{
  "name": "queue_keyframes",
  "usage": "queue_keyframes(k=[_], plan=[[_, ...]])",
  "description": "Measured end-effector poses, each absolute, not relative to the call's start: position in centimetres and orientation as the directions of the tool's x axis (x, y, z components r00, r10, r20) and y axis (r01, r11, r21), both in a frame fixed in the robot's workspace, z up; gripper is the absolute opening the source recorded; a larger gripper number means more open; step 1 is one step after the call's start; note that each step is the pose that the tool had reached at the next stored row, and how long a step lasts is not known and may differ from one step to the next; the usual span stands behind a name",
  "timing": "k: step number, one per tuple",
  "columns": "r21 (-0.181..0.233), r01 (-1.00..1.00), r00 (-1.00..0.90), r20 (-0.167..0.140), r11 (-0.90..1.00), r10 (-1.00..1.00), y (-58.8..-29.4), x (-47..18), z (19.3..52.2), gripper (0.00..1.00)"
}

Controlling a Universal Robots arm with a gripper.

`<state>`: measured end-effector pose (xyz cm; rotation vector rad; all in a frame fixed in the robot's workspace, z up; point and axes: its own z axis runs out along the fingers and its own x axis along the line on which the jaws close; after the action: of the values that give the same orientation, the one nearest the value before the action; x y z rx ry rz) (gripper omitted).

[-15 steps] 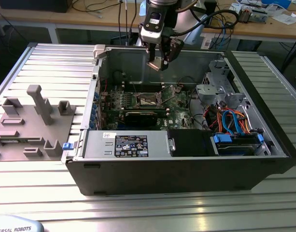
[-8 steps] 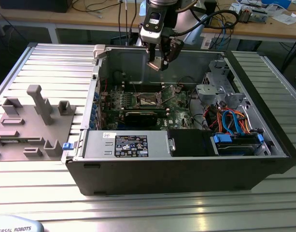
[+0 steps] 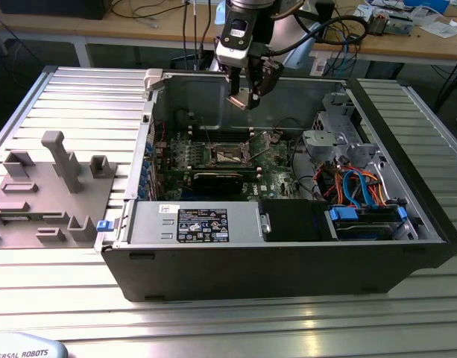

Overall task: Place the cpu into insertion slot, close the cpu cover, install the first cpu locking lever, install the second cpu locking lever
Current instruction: 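Place the cpu into insertion slot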

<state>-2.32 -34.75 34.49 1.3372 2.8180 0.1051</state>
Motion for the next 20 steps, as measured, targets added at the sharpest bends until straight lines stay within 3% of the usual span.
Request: queue_keyframes(k=[20], plan=[[0.070, 0.783, -0.620, 0.010, 0.618, 0.785, -34.75, -2.32, 34.44, 0.54]])
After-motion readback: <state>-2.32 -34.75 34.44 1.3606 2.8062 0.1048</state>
